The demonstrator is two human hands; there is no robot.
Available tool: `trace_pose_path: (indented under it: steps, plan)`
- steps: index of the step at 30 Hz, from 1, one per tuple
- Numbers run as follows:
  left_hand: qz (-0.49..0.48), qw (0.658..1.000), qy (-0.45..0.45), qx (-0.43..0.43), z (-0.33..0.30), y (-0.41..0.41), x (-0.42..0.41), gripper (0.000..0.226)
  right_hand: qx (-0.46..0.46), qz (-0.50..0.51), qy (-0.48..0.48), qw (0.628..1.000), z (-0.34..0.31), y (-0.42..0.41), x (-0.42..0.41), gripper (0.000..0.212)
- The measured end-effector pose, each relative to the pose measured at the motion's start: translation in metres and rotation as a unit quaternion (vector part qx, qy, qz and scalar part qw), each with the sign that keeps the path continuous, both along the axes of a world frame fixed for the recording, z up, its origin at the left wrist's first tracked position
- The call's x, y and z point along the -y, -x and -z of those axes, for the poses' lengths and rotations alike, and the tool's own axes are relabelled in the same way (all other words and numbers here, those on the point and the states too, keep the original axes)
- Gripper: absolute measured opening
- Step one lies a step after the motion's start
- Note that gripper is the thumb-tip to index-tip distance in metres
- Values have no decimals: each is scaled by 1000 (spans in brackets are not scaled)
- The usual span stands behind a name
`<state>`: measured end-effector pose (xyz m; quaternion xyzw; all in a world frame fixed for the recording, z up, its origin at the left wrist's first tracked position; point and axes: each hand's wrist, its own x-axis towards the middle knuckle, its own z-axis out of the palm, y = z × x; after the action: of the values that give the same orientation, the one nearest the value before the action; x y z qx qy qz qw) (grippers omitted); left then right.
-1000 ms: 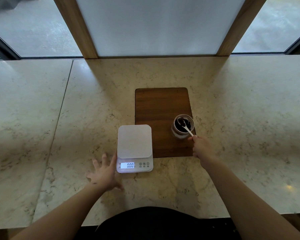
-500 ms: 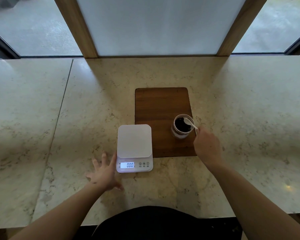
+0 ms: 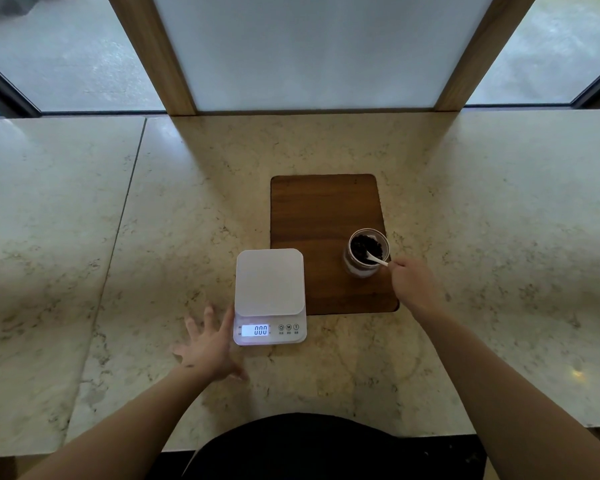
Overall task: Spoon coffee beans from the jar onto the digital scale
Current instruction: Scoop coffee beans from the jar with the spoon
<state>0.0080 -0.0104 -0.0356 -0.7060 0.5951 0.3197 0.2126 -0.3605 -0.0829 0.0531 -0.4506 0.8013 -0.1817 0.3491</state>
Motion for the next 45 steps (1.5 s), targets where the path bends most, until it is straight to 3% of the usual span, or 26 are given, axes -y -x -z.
trace_pose_path:
  steps: [7, 20, 25, 31, 45]
  plan:
    - [1, 1000, 1, 4, -1, 0, -1, 159, 61, 40, -18, 997, 2, 2, 1, 48]
    - [6, 1000, -1, 11, -2, 1, 1, 159, 74, 71, -24, 994, 4, 3, -1, 45]
    - [3, 1000, -8, 8, -3, 2, 1, 158, 96, 84, -21, 992, 8, 4, -2, 57]
    - [8, 1000, -8, 12, -3, 1, 1, 158, 128, 110, -43, 985, 16, 6, -3, 40]
    - [6, 1000, -13, 16, -2, 1, 1, 159, 147, 116, -60, 980, 25, 11, -3, 35]
